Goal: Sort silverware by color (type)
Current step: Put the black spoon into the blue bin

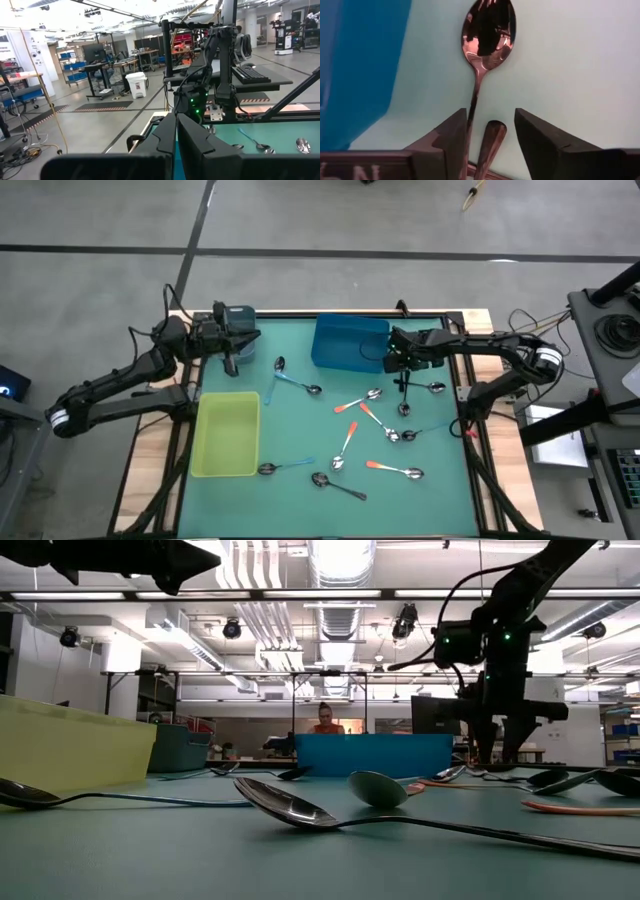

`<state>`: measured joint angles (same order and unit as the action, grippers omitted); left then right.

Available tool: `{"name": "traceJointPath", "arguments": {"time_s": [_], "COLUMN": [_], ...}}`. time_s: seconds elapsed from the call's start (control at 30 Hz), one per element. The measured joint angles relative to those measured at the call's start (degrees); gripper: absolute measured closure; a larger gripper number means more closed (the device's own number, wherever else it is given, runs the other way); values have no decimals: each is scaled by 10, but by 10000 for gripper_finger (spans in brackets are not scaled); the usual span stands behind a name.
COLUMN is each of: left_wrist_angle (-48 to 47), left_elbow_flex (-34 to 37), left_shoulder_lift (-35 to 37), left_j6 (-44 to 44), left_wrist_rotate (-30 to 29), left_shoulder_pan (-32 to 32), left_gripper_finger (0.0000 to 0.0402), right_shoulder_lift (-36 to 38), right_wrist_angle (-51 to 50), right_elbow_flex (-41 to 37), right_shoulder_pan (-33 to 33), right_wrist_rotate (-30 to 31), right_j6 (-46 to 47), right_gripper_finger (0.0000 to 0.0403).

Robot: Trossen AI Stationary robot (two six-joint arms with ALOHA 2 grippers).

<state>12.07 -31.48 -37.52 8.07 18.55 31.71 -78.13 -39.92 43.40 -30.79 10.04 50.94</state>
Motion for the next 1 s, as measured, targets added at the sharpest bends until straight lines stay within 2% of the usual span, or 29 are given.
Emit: {"name": "traceJointPath", "arguments": {"time_s": [0.17,0.6,0.8,1.0], "left_wrist_angle": [0,0,0,0], "left_elbow_flex": [0,0,0,0], "left_shoulder_lift": [0,0,0,0], "left_j6": [0,3,3,3], "left_wrist_rotate": [0,0,0,0], "left_shoulder_pan": [0,0,0,0], "left_gripper_finger": [402,402,402,402], "right_shoulder_lift": [-7,-50,-65,-74], "right_wrist_angle": [4,49,54,57], "right_elbow_flex": [0,0,0,1], "right_shoulder_pan": [1,1,1,2], "right_wrist_rotate": [4,6,7,15], "right_j6": [-8,-16,-16,-16], "right_gripper_finger": [219,224,236,272]}}
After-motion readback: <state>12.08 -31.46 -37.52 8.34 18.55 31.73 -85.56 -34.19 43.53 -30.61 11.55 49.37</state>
